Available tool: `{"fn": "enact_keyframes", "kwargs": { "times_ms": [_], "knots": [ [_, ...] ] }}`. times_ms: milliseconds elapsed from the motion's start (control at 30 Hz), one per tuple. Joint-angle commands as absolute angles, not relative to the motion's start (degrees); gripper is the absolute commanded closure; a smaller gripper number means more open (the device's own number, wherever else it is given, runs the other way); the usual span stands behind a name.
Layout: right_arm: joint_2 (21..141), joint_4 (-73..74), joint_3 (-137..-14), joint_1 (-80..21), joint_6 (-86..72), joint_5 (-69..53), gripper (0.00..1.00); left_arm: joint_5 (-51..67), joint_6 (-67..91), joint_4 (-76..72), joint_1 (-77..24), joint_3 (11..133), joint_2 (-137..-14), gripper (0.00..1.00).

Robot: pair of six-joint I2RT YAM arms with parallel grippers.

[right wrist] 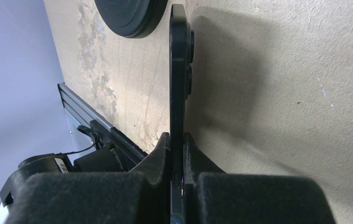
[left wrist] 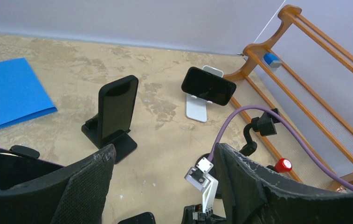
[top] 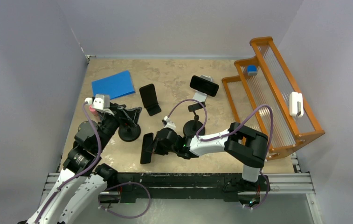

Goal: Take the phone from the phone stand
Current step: Place the phone at the center of the board.

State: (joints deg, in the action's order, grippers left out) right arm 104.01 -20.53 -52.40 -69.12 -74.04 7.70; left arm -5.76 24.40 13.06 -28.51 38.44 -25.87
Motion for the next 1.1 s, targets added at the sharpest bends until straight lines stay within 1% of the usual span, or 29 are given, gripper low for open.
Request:
{"fn": "enact_keyframes", "kwargs": {
  "times_ms": [0, 167, 267, 467, 667, 1067],
  "knots": [
    [104.12, -25.26, -54.05, -68.56, -76.17, 6.0, 0.98, -5.23, 24.43, 12.12, -28.21, 39.1, -26.24, 0.25],
    [104.32, -25.4, -53.81, -68.55, -75.86, 5.45, 0.8, -5.27, 24.43, 12.17, -28.21, 39.11, -26.27, 0.25],
    [104.33, -25.4, -53.57, -68.47, -75.7, 5.24, 0.71, -5.27, 24.43, 12.18, -28.21, 39.11, -26.22, 0.25],
    [104.0, -25.33, -53.05, -68.46, -75.68, 5.5, 0.59, -5.27, 24.48, 12.35, -28.21, 39.11, -26.22, 0.25],
    [103.03, -24.46, -52.12, -68.46, -75.6, 6.35, 0.53, -5.27, 24.52, 12.39, -28.21, 39.14, -26.36, 0.25],
    [100.63, -23.51, -49.22, -68.38, -75.67, 7.7, 0.52, -5.48, 24.52, 12.57, -28.21, 39.2, -26.32, 0.25]
  ]
}}
